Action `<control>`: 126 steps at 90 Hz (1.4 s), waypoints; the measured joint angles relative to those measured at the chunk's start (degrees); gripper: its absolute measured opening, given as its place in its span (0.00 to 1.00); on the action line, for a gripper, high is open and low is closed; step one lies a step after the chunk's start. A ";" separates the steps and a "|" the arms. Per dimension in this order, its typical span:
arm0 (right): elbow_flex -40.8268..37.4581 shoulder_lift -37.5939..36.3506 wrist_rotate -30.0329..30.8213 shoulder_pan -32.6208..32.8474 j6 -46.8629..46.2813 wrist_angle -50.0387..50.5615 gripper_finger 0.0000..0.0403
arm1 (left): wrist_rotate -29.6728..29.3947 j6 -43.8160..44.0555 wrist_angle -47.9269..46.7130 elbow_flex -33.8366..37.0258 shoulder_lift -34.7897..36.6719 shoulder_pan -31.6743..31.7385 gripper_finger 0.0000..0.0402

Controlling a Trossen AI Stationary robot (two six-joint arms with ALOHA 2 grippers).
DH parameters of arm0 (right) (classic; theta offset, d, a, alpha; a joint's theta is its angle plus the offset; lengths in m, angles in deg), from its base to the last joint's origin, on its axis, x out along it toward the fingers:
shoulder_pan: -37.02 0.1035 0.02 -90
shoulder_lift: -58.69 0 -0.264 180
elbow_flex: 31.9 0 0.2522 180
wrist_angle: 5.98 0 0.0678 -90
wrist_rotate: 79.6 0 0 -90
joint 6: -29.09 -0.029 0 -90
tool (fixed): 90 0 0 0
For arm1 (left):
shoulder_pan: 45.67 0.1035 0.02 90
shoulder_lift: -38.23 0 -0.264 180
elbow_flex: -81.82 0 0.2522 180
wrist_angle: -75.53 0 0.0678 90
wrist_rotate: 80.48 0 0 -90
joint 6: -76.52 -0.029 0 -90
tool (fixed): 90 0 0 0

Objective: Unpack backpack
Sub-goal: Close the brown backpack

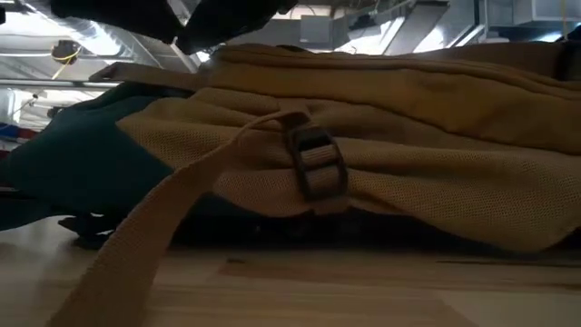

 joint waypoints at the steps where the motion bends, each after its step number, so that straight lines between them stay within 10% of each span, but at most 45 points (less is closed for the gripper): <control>1: 0.00 0.00 0.06 0.00 0.00 0.06 0.01 | 0.01 0.01 -0.11 0.02 0.00 0.00 0.06; 51: 0.00 0.00 0.15 0.00 0.01 -0.06 0.00 | 1.79 1.15 0.85 0.04 0.00 3.31 0.21; 86: 0.00 -0.02 0.06 0.02 -0.02 -0.01 0.00 | 5.00 0.09 1.22 0.09 -0.02 4.16 0.01; 126: 0.02 -0.11 -0.18 -0.01 -0.89 0.13 0.00 | 3.89 0.48 0.98 0.09 -0.04 3.09 0.06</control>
